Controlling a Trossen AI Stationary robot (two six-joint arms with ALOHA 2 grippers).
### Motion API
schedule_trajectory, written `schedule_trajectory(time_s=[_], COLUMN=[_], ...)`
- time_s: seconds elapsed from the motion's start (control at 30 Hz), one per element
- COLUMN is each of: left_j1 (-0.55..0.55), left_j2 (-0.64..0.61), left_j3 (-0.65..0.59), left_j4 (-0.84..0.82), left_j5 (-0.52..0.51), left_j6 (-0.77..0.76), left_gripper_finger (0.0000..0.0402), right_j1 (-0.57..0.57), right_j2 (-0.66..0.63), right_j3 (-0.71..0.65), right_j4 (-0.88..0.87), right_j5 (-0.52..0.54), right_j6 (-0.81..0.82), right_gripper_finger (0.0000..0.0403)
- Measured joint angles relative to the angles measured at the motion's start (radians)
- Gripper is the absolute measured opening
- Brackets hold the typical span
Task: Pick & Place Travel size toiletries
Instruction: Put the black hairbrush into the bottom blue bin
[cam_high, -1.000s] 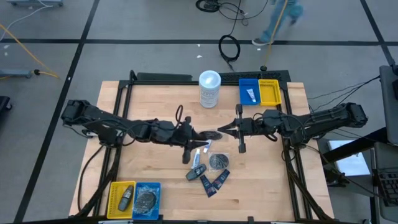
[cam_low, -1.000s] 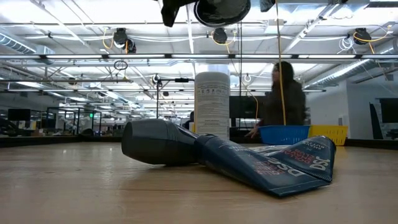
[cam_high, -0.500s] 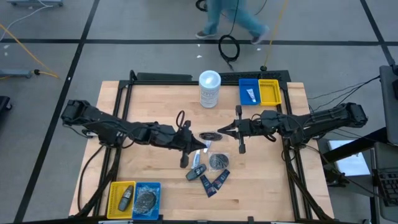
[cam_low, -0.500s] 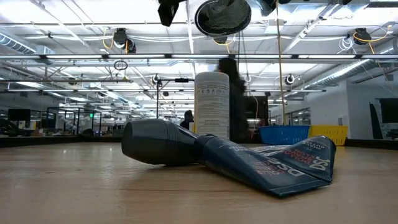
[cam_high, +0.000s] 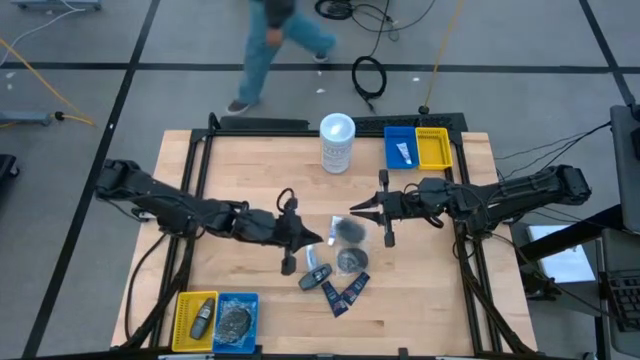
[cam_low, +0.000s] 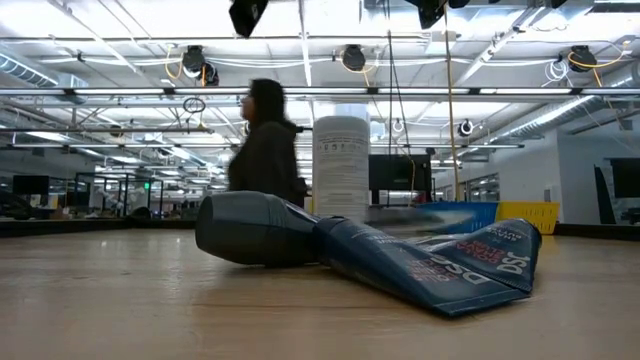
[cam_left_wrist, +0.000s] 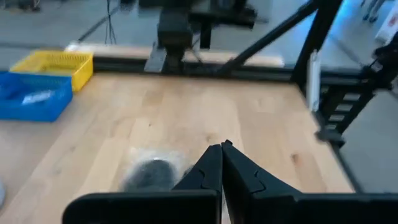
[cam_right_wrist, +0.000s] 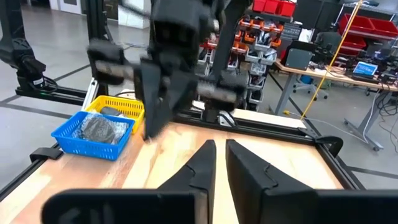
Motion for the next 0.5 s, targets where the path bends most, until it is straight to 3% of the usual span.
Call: schedule_trajectory(time_s=[0.23, 0.4, 0.5], left_j1=[-0.024, -0.005, 0.001], left_j2=[-0.023, -0.008, -0.007], left_j3=[0.0, 0.0, 0.0], left_j4=[-0.098, -0.17, -0.175], left_j5=[-0.034, -0.043, -0.042], left_j6=[-0.042, -0.119, -0.121], left_gripper_finger=[0.0, 0.0, 0.0], right_j1=[0.0, 0.0, 0.0], right_j2=[0.0, 0.0, 0.0], right_j3=[0.0, 0.0, -0.011], right_j4=[-0.04, -0.233, -0.371], right_j5=[0.0, 0.009, 0.1], right_j6=[0.026, 0.079, 0.158], right_gripper_finger=[0.0052, 0.0058, 0.0064])
